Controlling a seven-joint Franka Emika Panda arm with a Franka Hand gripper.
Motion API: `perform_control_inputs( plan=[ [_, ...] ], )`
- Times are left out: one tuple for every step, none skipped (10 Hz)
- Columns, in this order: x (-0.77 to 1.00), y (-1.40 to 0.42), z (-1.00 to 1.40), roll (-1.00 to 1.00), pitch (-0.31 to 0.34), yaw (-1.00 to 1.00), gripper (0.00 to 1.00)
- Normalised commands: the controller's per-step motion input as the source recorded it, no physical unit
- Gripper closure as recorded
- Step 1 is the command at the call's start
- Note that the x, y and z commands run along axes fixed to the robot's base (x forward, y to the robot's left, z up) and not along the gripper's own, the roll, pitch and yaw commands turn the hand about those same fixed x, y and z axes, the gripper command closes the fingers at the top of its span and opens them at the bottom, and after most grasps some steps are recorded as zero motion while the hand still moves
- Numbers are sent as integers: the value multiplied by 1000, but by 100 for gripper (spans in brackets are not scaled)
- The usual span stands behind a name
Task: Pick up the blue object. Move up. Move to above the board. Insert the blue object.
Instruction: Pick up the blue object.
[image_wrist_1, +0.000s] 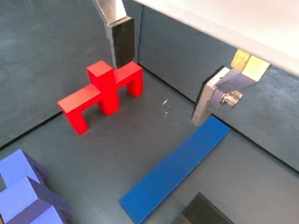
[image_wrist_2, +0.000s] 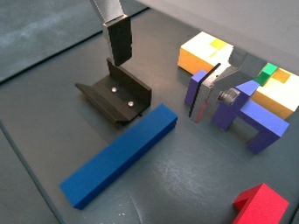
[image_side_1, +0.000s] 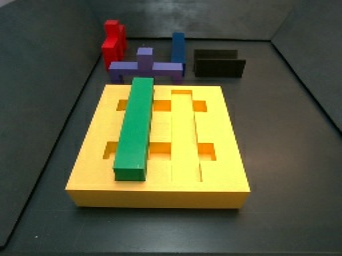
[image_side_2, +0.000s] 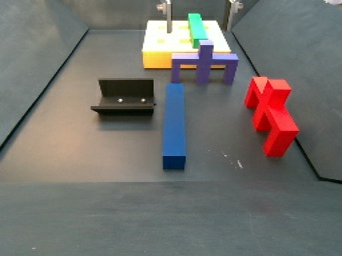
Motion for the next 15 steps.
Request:
perform_control_inputs(
  plan=[
    [0,-3,-77,0,-53,0,0],
    [234,0,-97,-23,0,-49,0],
    [257,243,-594,-151,0,-280,0],
    [420,503,-983,-60,37,-271,0],
    [534,491,-1000,-7,30,-249,0],
    [400,334,-1000,0,21,-189,0],
    [317,226,-1000,0,0,-163,0],
    [263,46,-983,-36,-74,-43,0],
    [191,0,-931,-41,-131,0,0],
    [194,0,-903,-70,-123,0,0],
    [60,0,-714,-137,-186,-69,0],
    [0,0,-586,-180,-234,-100,0],
    [0,29,-403,-244,-304,-86,0],
    [-74,34,-374,-243,-326,-129,0],
    [-77,80,-434,-237,-286,-166,0]
  ],
)
